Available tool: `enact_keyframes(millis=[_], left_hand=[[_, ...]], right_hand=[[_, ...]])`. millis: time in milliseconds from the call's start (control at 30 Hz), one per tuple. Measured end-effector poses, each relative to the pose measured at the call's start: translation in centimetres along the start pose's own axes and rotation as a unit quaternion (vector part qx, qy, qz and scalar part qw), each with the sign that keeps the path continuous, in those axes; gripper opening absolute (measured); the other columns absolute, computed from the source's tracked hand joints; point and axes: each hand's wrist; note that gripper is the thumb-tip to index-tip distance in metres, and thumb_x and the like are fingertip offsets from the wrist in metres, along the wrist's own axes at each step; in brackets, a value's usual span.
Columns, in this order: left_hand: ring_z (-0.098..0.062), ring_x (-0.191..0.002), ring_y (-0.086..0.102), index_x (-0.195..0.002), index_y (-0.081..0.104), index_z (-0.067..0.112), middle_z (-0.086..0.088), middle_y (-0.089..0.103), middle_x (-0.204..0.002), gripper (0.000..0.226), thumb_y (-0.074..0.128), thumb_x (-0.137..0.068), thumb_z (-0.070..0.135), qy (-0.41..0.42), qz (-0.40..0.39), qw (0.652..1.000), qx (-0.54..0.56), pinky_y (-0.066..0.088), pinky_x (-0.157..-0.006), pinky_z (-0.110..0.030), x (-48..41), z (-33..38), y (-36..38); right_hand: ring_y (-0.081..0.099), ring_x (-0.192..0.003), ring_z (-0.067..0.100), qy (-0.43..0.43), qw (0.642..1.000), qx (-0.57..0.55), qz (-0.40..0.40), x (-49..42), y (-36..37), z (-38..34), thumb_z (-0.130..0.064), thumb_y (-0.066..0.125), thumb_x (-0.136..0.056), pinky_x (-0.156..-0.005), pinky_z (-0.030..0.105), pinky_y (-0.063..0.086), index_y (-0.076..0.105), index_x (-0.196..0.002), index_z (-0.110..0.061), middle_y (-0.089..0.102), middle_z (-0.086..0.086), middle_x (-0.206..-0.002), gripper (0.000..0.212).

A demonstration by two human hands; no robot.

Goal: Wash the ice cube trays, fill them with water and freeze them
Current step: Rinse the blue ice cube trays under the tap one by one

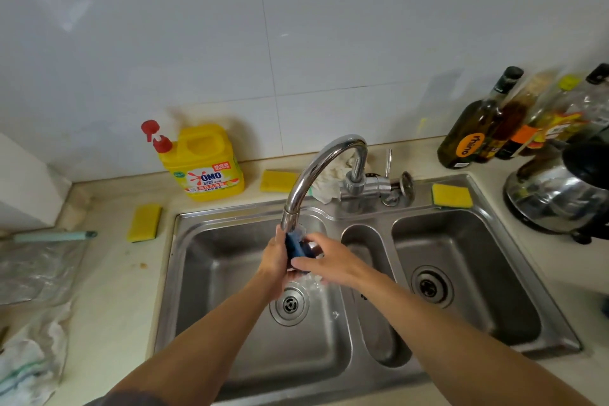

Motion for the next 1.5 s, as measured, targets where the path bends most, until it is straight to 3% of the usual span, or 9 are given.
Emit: enact_keyframes(millis=[167,367,533,833,900,1000,1067,1300,1500], left_hand=[[-0.032,-0.086,0.076,-0.116,0.051,0.013,-0.018,0.07,-0.107,0.052,0.035,-0.103,0.061,0.045,0.045,0.997,-0.044,0.064,-0.066,-0.047,-0.3,0.3,-0.6],[-0.032,-0.074,0.077,-0.113,0.06,0.016,-0.018,0.075,-0.098,0.052,0.028,-0.106,0.057,-0.032,0.02,0.999,-0.036,0.064,-0.067,-0.047,-0.8,0.6,-1.0],[-0.038,-0.094,0.072,-0.11,0.062,0.011,-0.023,0.071,-0.104,0.055,0.023,-0.109,0.051,0.033,0.054,0.991,-0.122,0.06,-0.084,-0.059,-1.7,1.2,-0.2],[-0.041,-0.108,0.066,-0.12,0.058,0.004,-0.024,0.067,-0.116,0.051,0.025,-0.11,0.042,0.105,0.054,0.962,-0.246,0.054,-0.096,-0.057,-2.1,2.1,-0.5],[-0.037,-0.103,0.068,-0.121,0.058,0.004,-0.022,0.067,-0.113,0.053,0.025,-0.11,0.044,0.102,0.056,0.962,-0.248,0.058,-0.09,-0.053,-2.1,2.2,-0.7],[-0.027,-0.081,0.069,-0.118,0.057,0.005,-0.019,0.067,-0.101,0.052,0.024,-0.11,0.044,0.093,0.05,0.966,-0.235,0.058,-0.06,-0.036,-1.9,2.3,-1.1],[-0.025,-0.077,0.069,-0.116,0.058,0.005,-0.017,0.067,-0.097,0.051,0.024,-0.11,0.043,0.092,0.043,0.965,-0.242,0.054,-0.055,-0.032,-1.8,2.3,-1.3],[-0.023,-0.078,0.062,-0.115,0.058,0.006,-0.013,0.065,-0.095,0.052,0.025,-0.109,0.045,0.171,0.065,0.927,-0.328,0.052,-0.072,-0.038,-1.2,2.0,-1.4],[-0.025,-0.076,0.057,-0.108,0.056,0.006,-0.011,0.06,-0.087,0.038,0.033,-0.109,0.037,0.155,0.017,0.929,-0.337,0.057,-0.085,-0.05,-1.0,2.2,-1.1]], right_hand=[[0.075,-0.088,0.014,0.026,0.996,-0.082,0.022,-0.3,1.6,-0.9,-0.049,0.068,-0.089,-0.07,0.029,0.063,0.057,-0.13,-0.033,0.071,-0.003,-0.111,0.045],[0.076,-0.089,0.016,0.051,0.992,-0.111,0.027,-0.6,2.8,-1.0,-0.04,0.063,-0.097,-0.075,0.034,0.063,0.06,-0.137,-0.031,0.075,-0.001,-0.109,0.041],[0.072,-0.079,0.015,0.059,0.99,-0.119,0.056,-1.0,3.2,-1.1,-0.039,0.059,-0.1,-0.068,0.031,0.06,0.061,-0.137,-0.03,0.077,0.0,-0.101,0.038],[0.061,-0.066,0.018,0.065,0.982,-0.171,0.04,-1.3,2.7,-1.1,-0.033,0.057,-0.102,-0.054,0.023,0.048,0.065,-0.13,-0.028,0.077,0.011,-0.099,0.03],[0.063,-0.063,0.016,0.061,0.982,-0.178,0.031,-1.3,2.6,-1.2,-0.032,0.056,-0.102,-0.054,0.022,0.049,0.068,-0.122,-0.029,0.077,0.009,-0.096,0.023],[0.068,-0.064,0.013,0.058,0.98,-0.187,0.02,-1.0,2.4,-1.4,-0.033,0.053,-0.103,-0.056,0.022,0.052,0.066,-0.106,-0.038,0.076,0.004,-0.095,0.014],[0.067,-0.07,0.019,0.06,0.98,-0.191,0.006,-0.9,2.3,-1.6,-0.034,0.052,-0.103,-0.061,0.025,0.052,0.062,-0.109,-0.039,0.077,0.008,-0.099,0.013],[0.056,-0.074,0.019,0.077,0.984,-0.161,0.013,0.0,1.9,-0.9,-0.038,0.06,-0.092,-0.061,0.027,0.046,0.054,-0.139,-0.022,0.067,0.011,-0.098,0.05],[0.06,-0.067,0.018,0.077,0.984,-0.162,0.009,0.8,1.3,-0.8,-0.032,0.057,-0.095,-0.067,0.033,0.054,0.065,-0.111,-0.016,0.063,0.01,-0.087,0.024]])
Point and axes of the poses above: each hand's wrist, its own x-axis away from the middle knuckle, its own y-axis out of the palm, z = x × y
